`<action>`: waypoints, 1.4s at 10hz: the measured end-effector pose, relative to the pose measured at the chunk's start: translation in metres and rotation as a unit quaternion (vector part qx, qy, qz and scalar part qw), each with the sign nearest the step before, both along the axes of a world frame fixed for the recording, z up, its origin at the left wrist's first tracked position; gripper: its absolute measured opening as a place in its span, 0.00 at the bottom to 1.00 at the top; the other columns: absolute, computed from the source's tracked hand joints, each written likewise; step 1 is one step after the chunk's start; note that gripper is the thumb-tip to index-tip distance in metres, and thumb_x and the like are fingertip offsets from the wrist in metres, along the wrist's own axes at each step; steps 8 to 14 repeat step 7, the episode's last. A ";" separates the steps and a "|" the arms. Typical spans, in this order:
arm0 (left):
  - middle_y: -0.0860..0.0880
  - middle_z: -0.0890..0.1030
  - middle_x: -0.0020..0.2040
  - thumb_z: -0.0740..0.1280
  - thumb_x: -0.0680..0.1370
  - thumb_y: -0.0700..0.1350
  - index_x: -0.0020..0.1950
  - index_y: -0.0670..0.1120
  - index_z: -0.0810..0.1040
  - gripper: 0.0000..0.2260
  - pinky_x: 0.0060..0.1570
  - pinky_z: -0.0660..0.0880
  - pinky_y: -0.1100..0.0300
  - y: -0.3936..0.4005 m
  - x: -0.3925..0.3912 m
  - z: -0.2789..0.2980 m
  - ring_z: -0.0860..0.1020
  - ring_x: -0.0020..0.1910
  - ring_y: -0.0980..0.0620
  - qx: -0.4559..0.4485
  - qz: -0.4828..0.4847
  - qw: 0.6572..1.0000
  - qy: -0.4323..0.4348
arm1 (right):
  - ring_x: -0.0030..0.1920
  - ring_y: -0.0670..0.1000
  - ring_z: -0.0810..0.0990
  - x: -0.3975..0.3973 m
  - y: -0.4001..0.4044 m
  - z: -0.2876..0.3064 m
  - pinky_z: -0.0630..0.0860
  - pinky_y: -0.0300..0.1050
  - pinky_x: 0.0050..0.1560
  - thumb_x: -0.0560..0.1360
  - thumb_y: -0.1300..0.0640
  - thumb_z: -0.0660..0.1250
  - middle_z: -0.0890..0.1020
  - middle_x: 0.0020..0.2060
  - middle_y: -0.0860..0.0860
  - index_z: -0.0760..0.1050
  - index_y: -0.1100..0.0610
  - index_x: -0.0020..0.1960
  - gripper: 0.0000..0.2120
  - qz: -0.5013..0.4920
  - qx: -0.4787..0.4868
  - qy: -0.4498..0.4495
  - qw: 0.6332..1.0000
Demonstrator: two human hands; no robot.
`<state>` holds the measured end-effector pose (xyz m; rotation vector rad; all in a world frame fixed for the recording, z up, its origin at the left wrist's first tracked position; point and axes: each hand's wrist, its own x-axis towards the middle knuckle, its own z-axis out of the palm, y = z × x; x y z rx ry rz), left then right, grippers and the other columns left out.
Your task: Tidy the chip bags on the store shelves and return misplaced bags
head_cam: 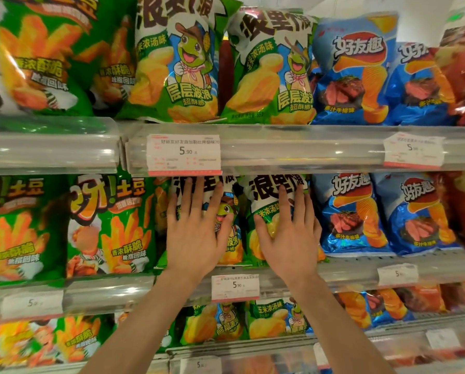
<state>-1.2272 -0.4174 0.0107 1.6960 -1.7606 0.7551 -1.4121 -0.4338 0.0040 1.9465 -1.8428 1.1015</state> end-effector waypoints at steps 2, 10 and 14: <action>0.41 0.62 0.82 0.54 0.83 0.61 0.81 0.51 0.64 0.28 0.77 0.57 0.38 0.000 0.002 0.001 0.59 0.81 0.42 0.002 -0.012 1.000 0.019 | 0.82 0.59 0.53 -0.002 -0.001 0.001 0.58 0.66 0.77 0.79 0.31 0.51 0.55 0.82 0.57 0.54 0.50 0.82 0.38 0.015 0.017 -0.003 1.000; 0.41 0.66 0.79 0.57 0.83 0.60 0.78 0.48 0.67 0.27 0.75 0.62 0.39 0.045 -0.001 0.015 0.65 0.77 0.39 -0.008 -0.085 0.991 0.098 | 0.81 0.55 0.54 -0.026 0.048 0.016 0.49 0.58 0.79 0.78 0.30 0.52 0.57 0.81 0.55 0.55 0.53 0.82 0.40 0.064 0.016 -0.044 0.997; 0.41 0.66 0.79 0.57 0.83 0.60 0.78 0.48 0.67 0.27 0.75 0.62 0.39 0.045 -0.001 0.015 0.65 0.77 0.39 -0.008 -0.085 0.991 0.098 | 0.81 0.55 0.54 -0.026 0.048 0.016 0.49 0.58 0.79 0.78 0.30 0.52 0.57 0.81 0.55 0.55 0.53 0.82 0.40 0.064 0.016 -0.044 0.997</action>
